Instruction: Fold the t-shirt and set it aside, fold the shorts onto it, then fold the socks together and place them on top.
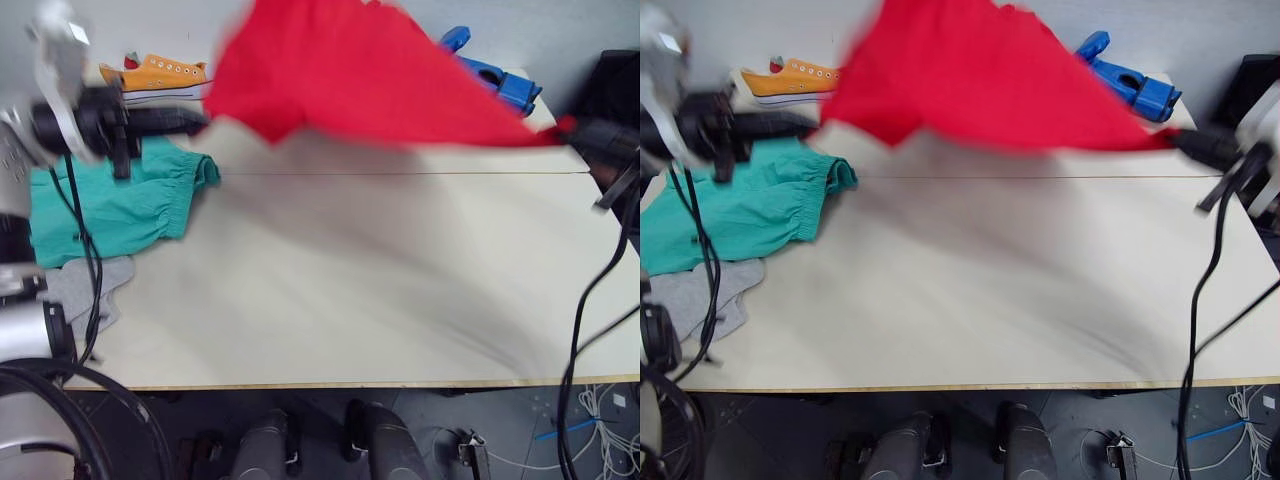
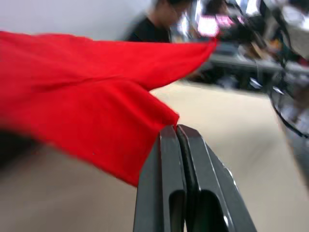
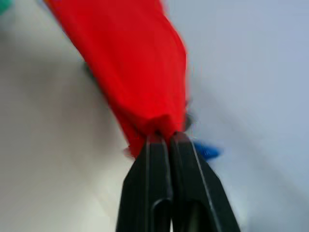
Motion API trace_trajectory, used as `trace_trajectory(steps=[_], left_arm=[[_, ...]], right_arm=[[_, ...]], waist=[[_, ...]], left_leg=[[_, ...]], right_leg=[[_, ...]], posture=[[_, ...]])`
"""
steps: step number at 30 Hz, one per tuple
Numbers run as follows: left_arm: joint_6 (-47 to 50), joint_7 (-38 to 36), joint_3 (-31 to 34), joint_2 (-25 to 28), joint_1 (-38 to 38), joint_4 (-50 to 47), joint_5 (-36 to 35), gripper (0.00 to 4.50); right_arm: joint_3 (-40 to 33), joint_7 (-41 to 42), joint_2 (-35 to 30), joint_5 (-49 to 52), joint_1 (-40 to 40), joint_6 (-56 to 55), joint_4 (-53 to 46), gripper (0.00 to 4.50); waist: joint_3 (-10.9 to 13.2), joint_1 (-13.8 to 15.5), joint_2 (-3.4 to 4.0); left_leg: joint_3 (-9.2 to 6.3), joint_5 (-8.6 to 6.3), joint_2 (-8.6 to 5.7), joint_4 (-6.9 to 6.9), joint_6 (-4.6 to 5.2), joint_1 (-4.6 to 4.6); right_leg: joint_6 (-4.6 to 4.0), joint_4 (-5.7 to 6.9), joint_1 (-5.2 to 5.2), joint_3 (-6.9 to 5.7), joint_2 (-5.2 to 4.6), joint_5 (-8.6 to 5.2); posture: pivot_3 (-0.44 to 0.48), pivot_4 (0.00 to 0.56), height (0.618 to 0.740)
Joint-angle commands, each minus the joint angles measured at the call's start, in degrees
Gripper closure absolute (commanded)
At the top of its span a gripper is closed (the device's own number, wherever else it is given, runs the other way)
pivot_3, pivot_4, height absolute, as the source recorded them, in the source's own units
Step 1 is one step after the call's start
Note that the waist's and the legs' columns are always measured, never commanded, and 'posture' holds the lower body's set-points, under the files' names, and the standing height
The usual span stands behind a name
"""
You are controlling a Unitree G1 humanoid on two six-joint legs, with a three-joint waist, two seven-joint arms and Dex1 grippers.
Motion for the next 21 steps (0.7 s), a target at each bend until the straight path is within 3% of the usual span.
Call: trace_trajectory(steps=[1,4,9,21], left_arm=[[1.21,-1.22,-0.57,3.11,9.49,-11.70,-0.48,4.50],[-0.43,-0.77,-1.74,4.62,21.63,-18.79,1.26,4.50],[1.24,-0.78,-0.46,7.57,37.61,-29.00,-0.59,4.50],[1.13,-5.45,2.43,13.78,50.16,-35.72,-3.53,4.50]], right_arm=[[-2.83,0.14,2.83,2.22,8.42,1.50,-7.14,4.47],[-1.06,1.84,5.58,0.94,19.45,1.12,-11.03,4.47],[-0.24,5.52,5.75,0.60,32.64,2.00,-15.33,4.47],[-2.69,11.19,4.38,2.33,40.90,4.35,-17.62,4.47]], waist=[[0.02,-0.06,-0.01],[0.02,0.06,-0.01],[0.01,0.08,0.02],[0.00,0.12,0.04]], left_leg=[[0.01,0.07,0.03,0.00,0.00,0.16],[-0.06,-0.09,0.14,-0.08,-0.24,0.89],[-0.09,-0.05,0.13,-0.15,-0.28,0.90],[-0.13,-0.28,0.17,-0.21,-0.69,0.94]], right_leg=[[-0.10,-0.06,0.15,0.25,0.00,0.15],[-0.34,-0.49,0.91,0.32,-0.29,0.34],[-0.55,-0.22,0.74,0.33,-0.52,0.25],[-0.62,-0.28,0.76,0.25,-0.52,0.16]], posture=[[0.000,0.150,0.740],[0.000,0.150,0.740],[0.000,0.150,0.740],[0.000,0.150,0.740]])
